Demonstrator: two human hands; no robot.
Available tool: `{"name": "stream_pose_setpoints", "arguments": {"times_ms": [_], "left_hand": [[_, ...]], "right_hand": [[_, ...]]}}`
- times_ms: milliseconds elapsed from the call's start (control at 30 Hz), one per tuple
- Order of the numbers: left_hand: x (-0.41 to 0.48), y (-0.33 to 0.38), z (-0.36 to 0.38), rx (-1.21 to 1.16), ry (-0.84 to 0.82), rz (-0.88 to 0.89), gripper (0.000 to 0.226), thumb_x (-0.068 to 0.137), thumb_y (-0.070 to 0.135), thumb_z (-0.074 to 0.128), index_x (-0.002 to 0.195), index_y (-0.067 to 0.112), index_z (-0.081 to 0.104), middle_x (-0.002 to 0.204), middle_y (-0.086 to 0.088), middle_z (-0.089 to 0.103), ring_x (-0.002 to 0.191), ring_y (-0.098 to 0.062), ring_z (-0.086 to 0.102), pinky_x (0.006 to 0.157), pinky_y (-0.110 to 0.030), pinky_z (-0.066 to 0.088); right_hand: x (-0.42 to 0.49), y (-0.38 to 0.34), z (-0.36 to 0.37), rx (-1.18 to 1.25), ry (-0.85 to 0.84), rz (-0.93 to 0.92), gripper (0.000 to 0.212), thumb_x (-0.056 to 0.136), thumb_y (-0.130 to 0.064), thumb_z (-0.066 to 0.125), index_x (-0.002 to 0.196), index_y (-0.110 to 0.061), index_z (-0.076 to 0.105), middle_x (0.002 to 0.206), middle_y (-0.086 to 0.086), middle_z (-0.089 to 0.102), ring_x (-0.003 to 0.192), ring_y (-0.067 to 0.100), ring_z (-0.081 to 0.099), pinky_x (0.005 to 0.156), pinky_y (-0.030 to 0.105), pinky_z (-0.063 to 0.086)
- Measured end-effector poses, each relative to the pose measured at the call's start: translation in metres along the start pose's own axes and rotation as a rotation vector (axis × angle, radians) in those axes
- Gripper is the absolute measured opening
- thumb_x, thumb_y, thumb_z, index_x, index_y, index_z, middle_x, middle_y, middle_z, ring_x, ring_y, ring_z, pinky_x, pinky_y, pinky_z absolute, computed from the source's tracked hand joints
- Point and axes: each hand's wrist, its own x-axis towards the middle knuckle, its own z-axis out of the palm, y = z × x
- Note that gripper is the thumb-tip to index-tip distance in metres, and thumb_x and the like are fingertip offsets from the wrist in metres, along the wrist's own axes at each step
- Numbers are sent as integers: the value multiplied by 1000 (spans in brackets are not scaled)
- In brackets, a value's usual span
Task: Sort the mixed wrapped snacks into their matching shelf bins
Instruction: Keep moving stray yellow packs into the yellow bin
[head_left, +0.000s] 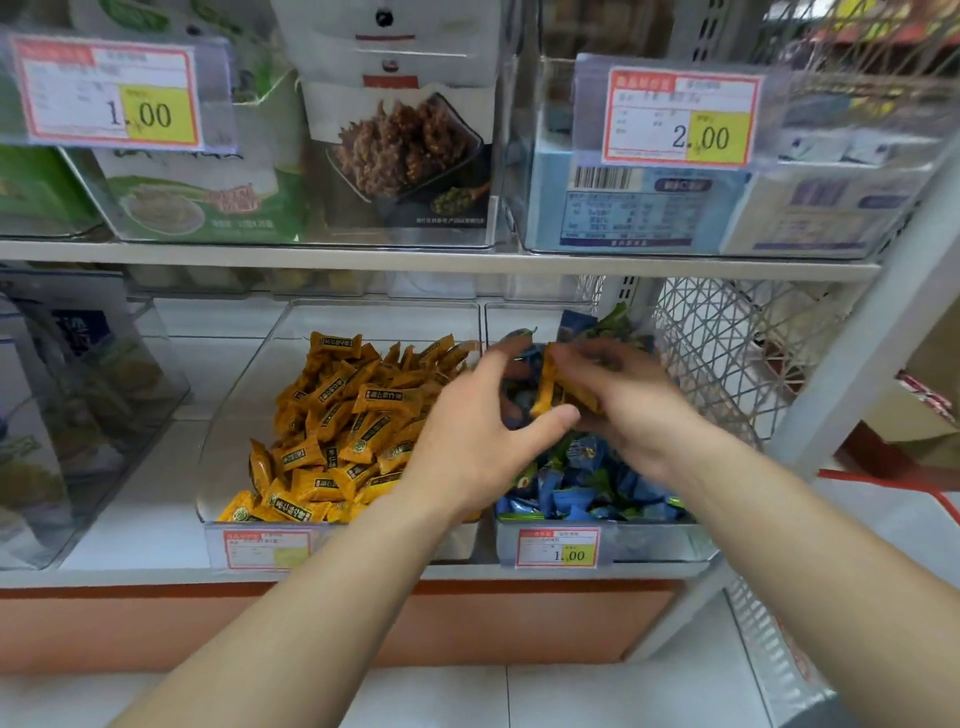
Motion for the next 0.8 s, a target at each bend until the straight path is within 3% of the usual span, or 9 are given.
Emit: {"name": "stream_pose_setpoints", "arguments": {"times_ms": [67,133,233,333,400,500,567,667,800], "left_hand": [[-3,7,8,-67,13,39,66,81,59,65,140,37,45,123,15,64,109,0,60,93,-26,52],[-4,11,11,-52,81,86,51,90,41,67,138,34,52,126,13,64,114,-2,58,96,-29,51],[-5,15,9,-98,113,63,40,90,28,71,128,33,61,114,18,67,100,2,62,87,-22,53],[-7,14,5,-121,76,39,36,83,28,79,115,33,63,102,23,66,98,9,59,80,-8,46],[-9,13,1,-127,55,25,34,80,26,82,107,30,61,97,19,65,95,4,60,77,-11,47],[-11,10,-6,-112,30,-3,32,79,26,82,100,28,58,92,13,65,89,-2,62,74,-20,52],[-12,6,-12,-76,48,-17,31,79,28,80,95,32,54,87,10,64,79,-2,61,63,-17,49],[-7,-10,-28,25,143,-100,33,78,26,80,89,33,50,75,7,64,62,-1,60,49,-13,43],[-1,-41,-50,325,173,-222,34,80,28,74,104,30,50,70,7,61,51,-5,56,45,-18,40]], "right_hand": [[-9,6,6,94,-13,55,40,82,-29,77,111,-5,64,104,14,73,95,28,72,78,40,60],[-14,6,8,182,-12,74,53,72,-32,80,111,-2,63,104,15,72,95,27,72,78,38,60],[-15,2,5,226,-39,134,55,61,-36,82,104,-10,62,96,12,71,83,22,72,65,31,57],[-14,6,2,55,-80,184,63,54,-50,84,102,-14,63,79,5,66,61,13,58,46,23,44],[-14,10,2,58,-140,180,67,52,-51,86,100,-12,61,69,1,59,53,9,47,41,20,35],[-15,13,4,85,-249,176,62,56,-52,87,95,-12,61,66,-1,57,53,9,47,41,20,35],[-15,15,4,33,-256,148,52,70,-56,80,97,-15,64,71,-1,64,59,12,55,45,22,39],[-7,14,-3,-204,-75,22,32,91,-51,62,94,-20,66,79,-1,71,68,16,62,53,28,43],[22,8,-26,-479,131,-137,8,94,-30,62,89,-26,66,92,1,71,85,21,66,73,32,48]]}}
